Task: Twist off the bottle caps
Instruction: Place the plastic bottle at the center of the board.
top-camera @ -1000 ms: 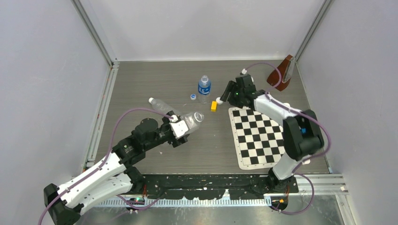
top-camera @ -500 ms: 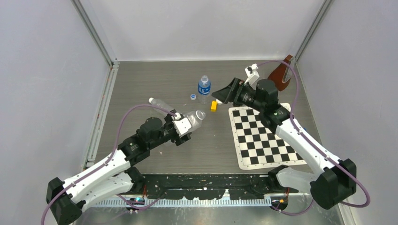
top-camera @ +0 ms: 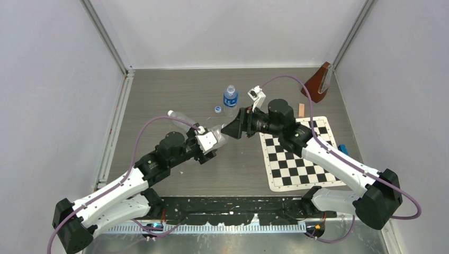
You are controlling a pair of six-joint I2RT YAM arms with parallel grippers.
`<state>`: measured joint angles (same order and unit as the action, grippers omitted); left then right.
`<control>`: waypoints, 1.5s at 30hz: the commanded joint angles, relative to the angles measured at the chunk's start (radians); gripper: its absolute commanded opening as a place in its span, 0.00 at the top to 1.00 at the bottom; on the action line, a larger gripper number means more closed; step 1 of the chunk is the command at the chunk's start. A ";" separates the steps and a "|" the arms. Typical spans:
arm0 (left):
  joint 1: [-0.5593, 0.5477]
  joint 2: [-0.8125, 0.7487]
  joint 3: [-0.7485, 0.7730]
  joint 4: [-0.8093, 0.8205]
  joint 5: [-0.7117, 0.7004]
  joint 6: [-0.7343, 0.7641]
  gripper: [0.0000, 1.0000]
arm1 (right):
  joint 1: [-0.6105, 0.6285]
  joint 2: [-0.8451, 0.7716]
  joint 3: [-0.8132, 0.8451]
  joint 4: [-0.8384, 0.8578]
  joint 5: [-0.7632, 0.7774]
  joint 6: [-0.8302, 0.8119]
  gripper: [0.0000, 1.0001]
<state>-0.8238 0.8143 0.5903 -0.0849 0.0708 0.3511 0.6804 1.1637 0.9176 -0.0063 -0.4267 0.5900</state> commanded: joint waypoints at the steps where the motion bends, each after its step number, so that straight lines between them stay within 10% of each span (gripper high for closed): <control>1: -0.003 -0.011 0.011 0.076 0.000 -0.008 0.97 | 0.012 0.012 0.026 0.014 0.029 -0.039 0.23; 21: -0.003 -0.007 0.006 0.075 0.000 -0.008 0.93 | 0.044 0.079 0.069 0.014 0.054 -0.051 0.59; 28: -0.003 -0.019 -0.009 0.080 0.002 -0.006 0.41 | 0.044 0.072 0.076 -0.063 0.121 -0.075 0.86; 34: -0.003 -0.034 -0.026 0.110 0.008 -0.020 0.01 | 0.044 0.069 0.081 -0.106 0.172 -0.084 0.90; 45: -0.003 -0.092 -0.044 0.140 -0.012 -0.023 0.00 | 0.044 0.033 0.085 -0.157 0.279 -0.115 0.96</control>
<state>-0.8238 0.7689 0.5564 -0.0311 0.0792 0.3386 0.7246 1.2407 0.9623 -0.1753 -0.2043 0.5098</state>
